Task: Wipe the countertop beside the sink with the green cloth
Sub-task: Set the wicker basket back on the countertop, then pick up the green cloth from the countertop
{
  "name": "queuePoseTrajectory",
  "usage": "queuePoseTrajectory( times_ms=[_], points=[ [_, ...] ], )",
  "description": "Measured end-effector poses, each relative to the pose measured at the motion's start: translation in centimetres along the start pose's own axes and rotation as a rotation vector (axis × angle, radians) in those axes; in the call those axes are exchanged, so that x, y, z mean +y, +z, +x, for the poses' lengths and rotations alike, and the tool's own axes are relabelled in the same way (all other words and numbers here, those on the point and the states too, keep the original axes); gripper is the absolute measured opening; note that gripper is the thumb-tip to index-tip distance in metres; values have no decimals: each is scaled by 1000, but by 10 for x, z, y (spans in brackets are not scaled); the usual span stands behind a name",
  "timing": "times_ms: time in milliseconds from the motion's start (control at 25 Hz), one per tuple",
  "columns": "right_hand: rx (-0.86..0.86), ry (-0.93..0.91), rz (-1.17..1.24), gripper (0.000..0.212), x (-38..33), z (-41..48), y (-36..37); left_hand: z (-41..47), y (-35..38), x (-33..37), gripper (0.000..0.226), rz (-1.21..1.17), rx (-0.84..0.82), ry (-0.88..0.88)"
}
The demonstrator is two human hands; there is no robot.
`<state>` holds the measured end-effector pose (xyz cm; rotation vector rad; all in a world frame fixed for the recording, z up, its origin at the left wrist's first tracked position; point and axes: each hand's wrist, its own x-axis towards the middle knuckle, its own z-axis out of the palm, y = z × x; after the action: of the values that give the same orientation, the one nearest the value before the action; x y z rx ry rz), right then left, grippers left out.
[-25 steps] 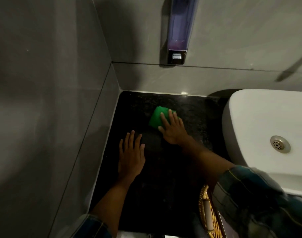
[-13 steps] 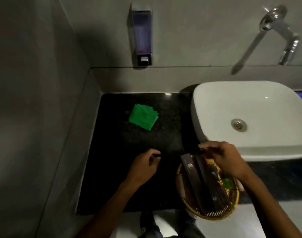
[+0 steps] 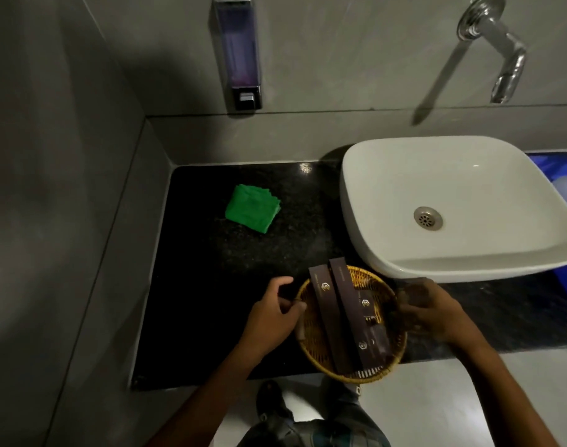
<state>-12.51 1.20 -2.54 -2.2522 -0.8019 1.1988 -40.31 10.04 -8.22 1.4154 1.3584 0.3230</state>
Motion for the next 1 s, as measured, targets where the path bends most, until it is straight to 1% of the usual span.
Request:
queuePoseTrajectory(
  times_ms=[80, 160, 280, 360, 440, 480, 560, 600, 680, 760, 840, 880, 960, 1000],
  points=[
    [-61, -14, 98, 37, -17, 4, 18, 3, -23, -2, 46, 32, 161, -11],
    [-98, -53, 140, 41, -38, 8, 47, 7, -50, -7, 43, 47, 269, -21],
    [-110, -146, 169, 27, -66, 13, 92, 15, -87, -17, 38, 130, 384, -27],
    [-115, -185, 156, 24, -82, 19, 113, 19, -106, -24, 36, 189, 426, -66],
    [-105, -220, 65, 27, -91, 25, 126, 20, -118, -30, 33, 272, 421, -113],
    [-98, -228, 22, 29, -92, 28, 129, 22, -122, -31, 30, 350, 416, -122],
    [-97, -234, -41, 32, -93, 30, 128, 38, -132, -26, 25, 462, 449, -77],
    [-91, -243, -72, 35, -95, 32, 125, 56, -138, -18, 24, 459, 467, -43],
    [-60, -282, -110, 39, -100, 33, 115, 102, -144, 1, 27, 398, 439, 5],
    [-28, -343, -88, 34, -103, 30, 106, 149, -145, 18, 37, 286, 363, -2],
    [-1, -396, -69, 27, -100, 24, 97, 186, -137, 29, 52, 78, 300, -100],
    [15, -414, -58, 26, -97, 22, 94, 200, -134, 32, 56, -51, 302, -177],
    [63, -437, -24, 25, -90, 21, 85, 217, -133, 45, 55, -285, 305, -294],
    [94, -437, 18, 24, -83, 21, 69, 223, -126, 59, 52, -362, 262, -308]
  ],
)
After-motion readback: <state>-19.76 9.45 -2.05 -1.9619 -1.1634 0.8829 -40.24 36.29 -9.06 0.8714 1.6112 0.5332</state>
